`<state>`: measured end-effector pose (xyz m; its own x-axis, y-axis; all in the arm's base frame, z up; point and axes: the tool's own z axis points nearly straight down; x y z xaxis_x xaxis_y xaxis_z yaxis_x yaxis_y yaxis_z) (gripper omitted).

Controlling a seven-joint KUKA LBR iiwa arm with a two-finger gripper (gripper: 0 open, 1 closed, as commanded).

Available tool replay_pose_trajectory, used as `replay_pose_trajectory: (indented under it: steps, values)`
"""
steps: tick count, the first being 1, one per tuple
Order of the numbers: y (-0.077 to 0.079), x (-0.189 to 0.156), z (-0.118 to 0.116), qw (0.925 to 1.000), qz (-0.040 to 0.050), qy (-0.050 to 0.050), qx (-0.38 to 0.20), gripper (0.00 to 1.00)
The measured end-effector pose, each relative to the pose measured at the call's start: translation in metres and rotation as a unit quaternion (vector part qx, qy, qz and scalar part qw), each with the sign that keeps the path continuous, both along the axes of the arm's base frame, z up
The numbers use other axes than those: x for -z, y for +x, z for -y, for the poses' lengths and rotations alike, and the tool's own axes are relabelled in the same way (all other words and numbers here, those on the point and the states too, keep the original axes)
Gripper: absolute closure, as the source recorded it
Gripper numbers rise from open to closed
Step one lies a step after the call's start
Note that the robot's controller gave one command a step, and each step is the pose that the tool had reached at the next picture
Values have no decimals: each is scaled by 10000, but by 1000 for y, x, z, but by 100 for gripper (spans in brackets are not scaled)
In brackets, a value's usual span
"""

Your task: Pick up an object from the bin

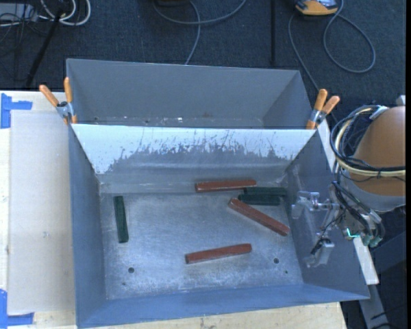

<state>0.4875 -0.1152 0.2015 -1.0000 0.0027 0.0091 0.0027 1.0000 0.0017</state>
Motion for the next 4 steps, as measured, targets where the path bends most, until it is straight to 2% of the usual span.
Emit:
replay_pose_trajectory:
  steps: [1, 2, 3, 4]
  values:
    - [13, 136, -46, 9996, 3, 6, 286, 0]
    - [47, 132, -111, 9999, 62, 11, 124, 0]
    - [46, 132, -106, 9999, 47, -9, 138, 100]
    - [60, -15, -103, 9999, 91, -9, 121, 100]
